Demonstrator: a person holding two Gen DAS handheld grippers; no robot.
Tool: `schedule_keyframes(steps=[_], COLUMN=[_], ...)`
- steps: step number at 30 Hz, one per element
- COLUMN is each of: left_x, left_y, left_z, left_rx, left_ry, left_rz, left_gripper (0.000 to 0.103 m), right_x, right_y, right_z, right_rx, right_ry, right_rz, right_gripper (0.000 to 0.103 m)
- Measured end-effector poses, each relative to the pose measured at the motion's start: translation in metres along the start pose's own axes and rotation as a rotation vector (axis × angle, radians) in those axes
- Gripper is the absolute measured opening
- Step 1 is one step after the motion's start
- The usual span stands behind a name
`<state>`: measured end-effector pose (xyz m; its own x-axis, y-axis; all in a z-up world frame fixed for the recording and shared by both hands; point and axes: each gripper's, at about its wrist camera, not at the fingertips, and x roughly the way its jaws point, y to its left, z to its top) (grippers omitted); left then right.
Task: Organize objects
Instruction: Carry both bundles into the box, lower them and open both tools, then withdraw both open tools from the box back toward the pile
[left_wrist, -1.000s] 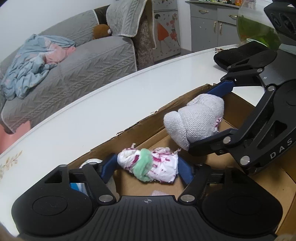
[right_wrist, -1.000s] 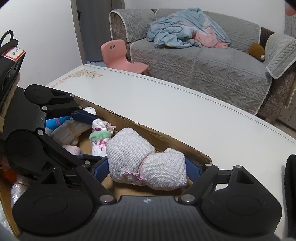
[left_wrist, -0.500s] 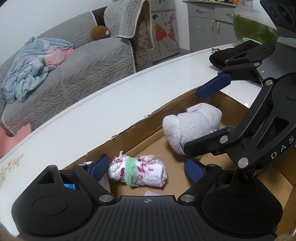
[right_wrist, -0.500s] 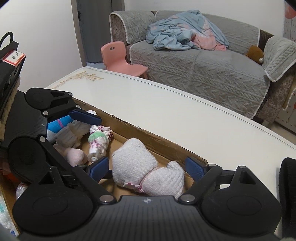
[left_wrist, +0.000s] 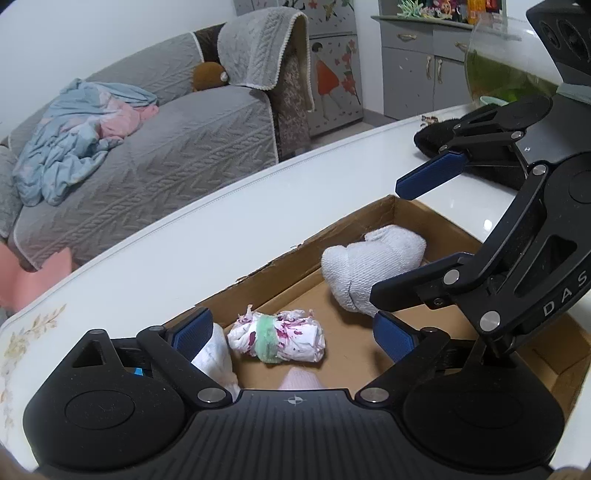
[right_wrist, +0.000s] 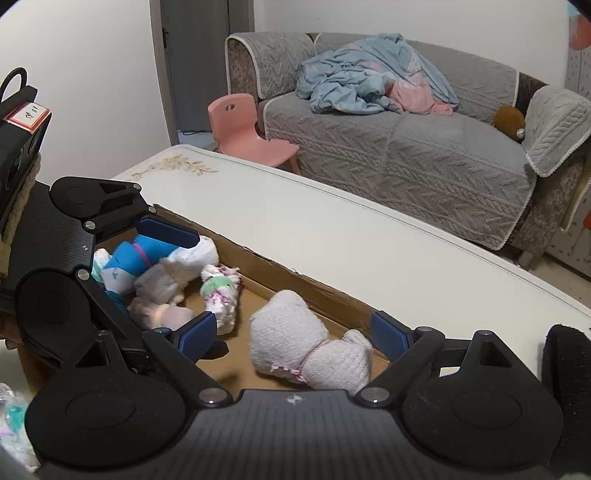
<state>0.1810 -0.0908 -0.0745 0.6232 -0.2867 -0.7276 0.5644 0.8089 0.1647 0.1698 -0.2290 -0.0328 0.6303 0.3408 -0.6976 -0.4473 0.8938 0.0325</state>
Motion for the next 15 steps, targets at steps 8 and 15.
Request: schedule_keyframes(steps=[8,15], left_x=[-0.025,-0.054], left_y=[0.005,0.013], left_z=[-0.004,-0.012], left_rx=[-0.108,-0.216], left_ry=[-0.009,-0.014], left_rz=[0.043,0.069], left_gripper=[0.096,0.097], right_x=[-0.016,-0.033], right_y=[0.005,0.02], right_z=[0.0,-0.003], right_rx=[0.045,0.065], right_ry=[-0.024,-0.042], right_rz=[-0.026,-0.039], right_gripper=[0.089,0.091])
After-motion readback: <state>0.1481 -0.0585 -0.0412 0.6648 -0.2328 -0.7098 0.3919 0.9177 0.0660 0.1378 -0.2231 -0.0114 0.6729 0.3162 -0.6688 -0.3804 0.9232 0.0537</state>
